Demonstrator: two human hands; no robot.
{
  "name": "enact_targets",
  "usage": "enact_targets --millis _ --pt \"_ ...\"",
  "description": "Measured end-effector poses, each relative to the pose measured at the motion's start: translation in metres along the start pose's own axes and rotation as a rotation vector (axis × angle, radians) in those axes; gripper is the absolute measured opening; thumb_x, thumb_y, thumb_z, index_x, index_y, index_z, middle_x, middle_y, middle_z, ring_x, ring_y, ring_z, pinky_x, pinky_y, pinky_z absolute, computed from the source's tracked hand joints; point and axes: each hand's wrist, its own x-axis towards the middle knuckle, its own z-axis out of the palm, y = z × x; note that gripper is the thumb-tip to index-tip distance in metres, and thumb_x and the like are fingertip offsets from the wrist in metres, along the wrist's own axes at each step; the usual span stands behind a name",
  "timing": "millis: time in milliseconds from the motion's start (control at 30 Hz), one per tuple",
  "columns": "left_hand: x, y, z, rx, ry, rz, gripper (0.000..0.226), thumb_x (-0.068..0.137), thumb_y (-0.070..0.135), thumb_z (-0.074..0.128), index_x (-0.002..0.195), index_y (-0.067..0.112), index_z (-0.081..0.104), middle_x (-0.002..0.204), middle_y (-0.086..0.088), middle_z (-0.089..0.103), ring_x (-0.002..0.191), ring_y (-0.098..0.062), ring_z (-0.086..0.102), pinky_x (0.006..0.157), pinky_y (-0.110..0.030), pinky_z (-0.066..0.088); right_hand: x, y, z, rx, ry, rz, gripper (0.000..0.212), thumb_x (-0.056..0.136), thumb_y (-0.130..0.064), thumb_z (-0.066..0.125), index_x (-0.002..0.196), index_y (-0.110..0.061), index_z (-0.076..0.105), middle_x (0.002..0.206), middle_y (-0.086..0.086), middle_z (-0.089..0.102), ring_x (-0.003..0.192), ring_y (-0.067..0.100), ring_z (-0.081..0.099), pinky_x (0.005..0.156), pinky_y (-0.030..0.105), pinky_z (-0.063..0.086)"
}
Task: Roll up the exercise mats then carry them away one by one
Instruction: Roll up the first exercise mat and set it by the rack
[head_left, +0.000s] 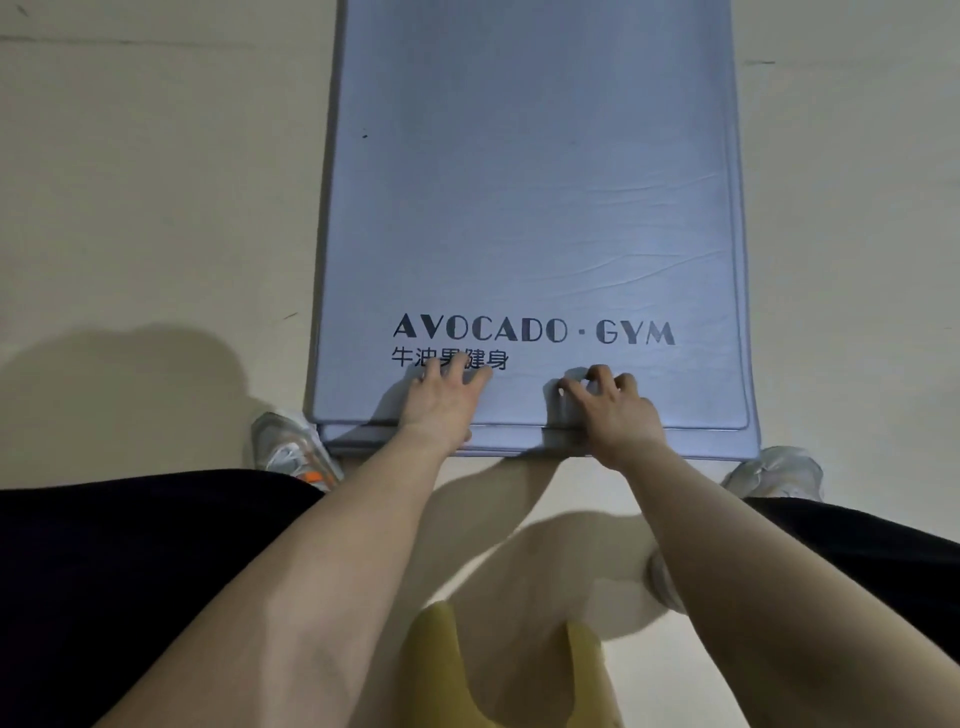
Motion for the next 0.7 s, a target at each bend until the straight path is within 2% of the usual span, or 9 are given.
enact_targets --millis 100,167,233,333,433,533,600,700 --pt "0.000 0.002 0.004 0.006 0.040 0.018 0.077 0.091 0.019 0.071 0.154 0.028 0.027 0.160 -0.011 0.021 0.135 -0.041 0.034 0.093 -0.045 0.050 0.001 0.014 0.000 -0.054 0.053 -0.076 0.068 0.091 -0.013 0.065 0.150 -0.031 0.035 0.147 0.003 0.038 0.121 0.032 0.046 0.072 0.037 0.048" --pt "-0.007 -0.002 0.010 -0.018 0.059 0.057 0.059 0.097 0.016 0.061 0.150 0.021 0.034 0.162 -0.012 0.024 0.136 -0.041 0.036 0.098 -0.048 0.050 -0.005 0.022 0.000 -0.058 0.052 -0.137 0.054 0.093 -0.014 0.059 0.144 -0.024 0.042 0.146 0.003 0.044 0.121 0.032 0.049 0.075 0.037 0.046" --pt "-0.016 -0.010 0.004 -0.089 0.110 0.111 0.039 0.104 0.022 0.051 0.141 0.014 0.045 0.154 -0.012 0.041 0.132 -0.038 0.045 0.101 -0.050 0.047 -0.013 0.029 -0.005 -0.011 0.087 -0.162 0.039 0.096 -0.017 0.053 0.135 -0.022 0.050 0.139 0.002 0.054 0.118 0.031 0.054 0.079 0.037 0.045" --pt "-0.019 -0.019 -0.027 -0.181 0.298 0.095 0.029 0.107 0.027 0.043 0.129 0.012 0.055 0.126 -0.012 0.066 0.108 -0.038 0.062 0.083 -0.048 0.052 -0.012 0.033 -0.026 0.096 0.288 -0.081 0.030 0.096 -0.016 0.055 0.124 -0.021 0.060 0.119 0.005 0.069 0.107 0.033 0.063 0.085 0.038 0.045" --pt "-0.004 -0.024 -0.062 -0.194 0.486 0.029 0.024 0.106 0.026 0.047 0.123 0.011 0.056 0.111 -0.013 0.069 0.094 -0.039 0.064 0.066 -0.043 0.043 0.014 0.033 -0.054 0.200 0.533 0.042 0.028 0.090 -0.012 0.066 0.116 -0.021 0.070 0.103 0.011 0.073 0.094 0.039 0.065 0.083 0.043 0.043" --pt "0.018 -0.027 -0.081 -0.110 0.646 -0.005 0.014 0.099 0.018 0.062 0.112 0.013 0.062 0.106 -0.012 0.061 0.093 -0.031 0.054 0.071 -0.034 0.032 0.040 0.031 -0.076 0.231 0.752 0.123 0.010 0.093 -0.016 0.069 0.102 -0.014 0.071 0.099 0.017 0.065 0.088 0.041 0.057 0.079 0.045 0.037" --pt "0.038 -0.031 -0.084 -0.049 0.716 -0.051 0.011 0.091 0.015 0.072 0.101 0.014 0.068 0.095 -0.011 0.059 0.085 -0.031 0.052 0.071 -0.033 0.028 0.059 0.031 -0.084 0.202 0.805 0.163 0.009 0.095 -0.019 0.068 0.095 -0.010 0.068 0.097 0.018 0.061 0.086 0.041 0.053 0.075 0.044 0.031" --pt "0.072 -0.036 -0.075 -0.091 0.811 -0.063 0.008 0.085 0.016 0.080 0.084 0.014 0.073 0.082 -0.007 0.060 0.072 -0.030 0.053 0.064 -0.032 0.028 0.086 0.035 -0.081 0.100 0.756 0.170 0.011 0.094 -0.015 0.066 0.086 -0.008 0.070 0.087 0.015 0.062 0.082 0.039 0.052 0.072 0.041 0.024"
